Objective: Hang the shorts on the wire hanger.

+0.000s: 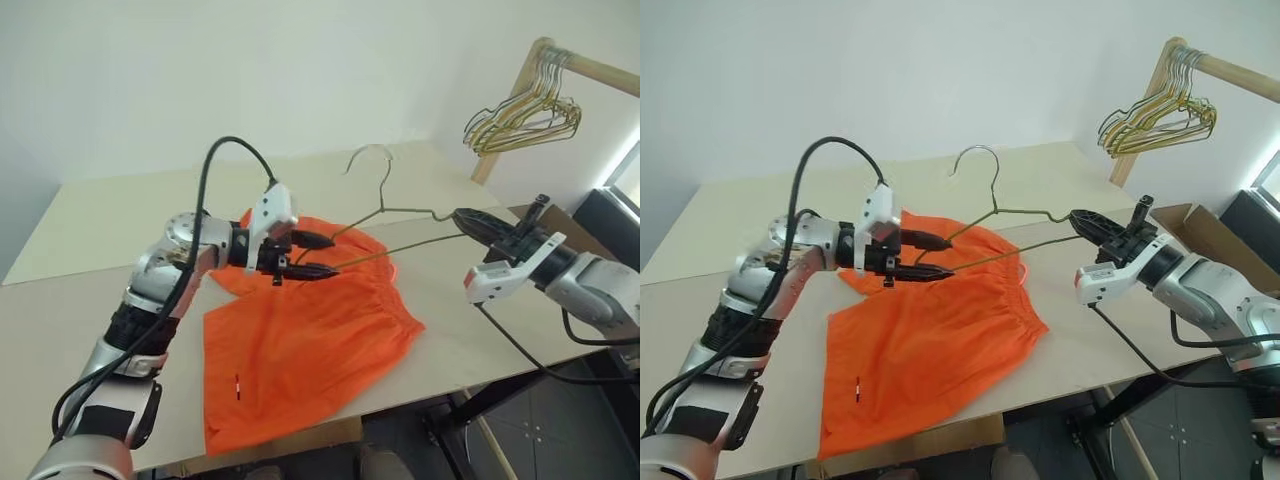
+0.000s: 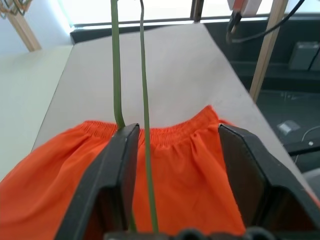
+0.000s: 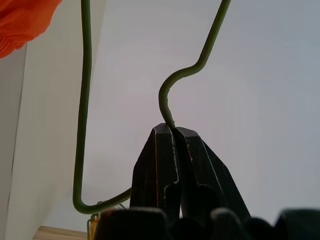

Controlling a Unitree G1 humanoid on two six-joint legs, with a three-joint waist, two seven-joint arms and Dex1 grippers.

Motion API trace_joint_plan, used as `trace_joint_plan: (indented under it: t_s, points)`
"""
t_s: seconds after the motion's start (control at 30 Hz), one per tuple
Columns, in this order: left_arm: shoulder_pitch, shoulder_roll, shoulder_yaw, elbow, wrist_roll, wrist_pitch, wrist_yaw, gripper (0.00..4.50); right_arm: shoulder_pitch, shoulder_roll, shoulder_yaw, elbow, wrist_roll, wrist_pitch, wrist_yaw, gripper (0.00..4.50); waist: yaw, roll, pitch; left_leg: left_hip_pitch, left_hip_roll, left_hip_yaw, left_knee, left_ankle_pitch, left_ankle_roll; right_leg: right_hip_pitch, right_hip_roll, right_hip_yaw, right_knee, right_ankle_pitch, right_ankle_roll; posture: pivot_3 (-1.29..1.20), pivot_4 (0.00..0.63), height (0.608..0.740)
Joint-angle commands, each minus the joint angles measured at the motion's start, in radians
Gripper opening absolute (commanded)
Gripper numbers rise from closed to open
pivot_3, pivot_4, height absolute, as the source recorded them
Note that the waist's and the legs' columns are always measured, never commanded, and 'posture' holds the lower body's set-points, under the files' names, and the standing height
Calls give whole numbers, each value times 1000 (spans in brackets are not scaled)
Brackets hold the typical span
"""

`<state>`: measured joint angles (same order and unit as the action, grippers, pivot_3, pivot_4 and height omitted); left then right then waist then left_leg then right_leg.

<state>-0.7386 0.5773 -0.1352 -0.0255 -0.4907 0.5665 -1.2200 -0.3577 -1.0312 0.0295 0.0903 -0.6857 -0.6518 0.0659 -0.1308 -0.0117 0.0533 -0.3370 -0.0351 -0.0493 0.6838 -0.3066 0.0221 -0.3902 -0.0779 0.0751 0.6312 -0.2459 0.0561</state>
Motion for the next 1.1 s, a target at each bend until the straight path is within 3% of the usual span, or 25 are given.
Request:
trace_joint_plan:
  t_s: [0.03, 0.07, 0.1, 0.2, 0.47, 0.7, 0.83, 1.1]
  points:
    - [5, 18, 90, -16, -79, 9, -30, 4065, -13, 1, -44, -26, 22, 9, -5, 0, -2, 0, 0, 0, 0, 0, 0, 0, 0, 0, 0, 0, 0, 0, 0, -149, 0, 740]
    - [5, 19, 108, -8, -91, 8, -28, 4423, -10, 2, -44, -27, 21, 11, -5, 0, -2, 0, 0, 0, 0, 0, 0, 0, 0, 0, 0, 0, 0, 0, 0, -148, 0, 740]
    - [5, 19, 120, -3, -100, 7, -28, 4468, -8, 2, -44, -27, 21, 12, -4, 0, -3, 0, 0, 0, 0, 0, 0, 0, 0, 0, 0, 0, 0, 0, 0, -148, 0, 740]
    - [-9, 14, 129, 7, -92, 21, 5, 4468, -7, 3, -44, -30, 22, 14, -3, 0, -5, 0, -1, 0, 0, 0, 0, 0, 0, 0, 0, 0, 0, 0, 0, -146, 0, 740]
    - [-41, 19, -86, 88, 195, -26, 113, 4468, -39, 13, -44, -33, 27, 18, 9, 0, -8, 0, -3, 0, -1, 0, 0, 0, 0, 1, 0, 0, 0, 0, 0, -145, 0, 740]
    - [-61, -8, -113, 107, 206, -24, 72, 4468, -49, 14, -46, -36, 27, 17, 15, 0, -17, 0, -3, 0, -1, -1, 0, 0, 0, 0, 0, 0, 0, 0, 0, -151, 0, 740]
    - [-60, -3, -117, 104, 221, -21, 62, 3633, -47, 15, -46, -39, 28, 18, 17, 0, -21, 0, -3, 0, -1, -1, 0, 0, 0, 0, 0, 0, 1, 0, 0, -152, 0, 740]
    - [-43, 24, -132, 98, 233, -17, 26, 1072, -63, 12, -47, -24, 29, 20, 15, 0, -23, 0, -3, 0, -1, -1, 0, 0, 0, 0, -1, 0, 1, 0, 0, -151, 0, 740]
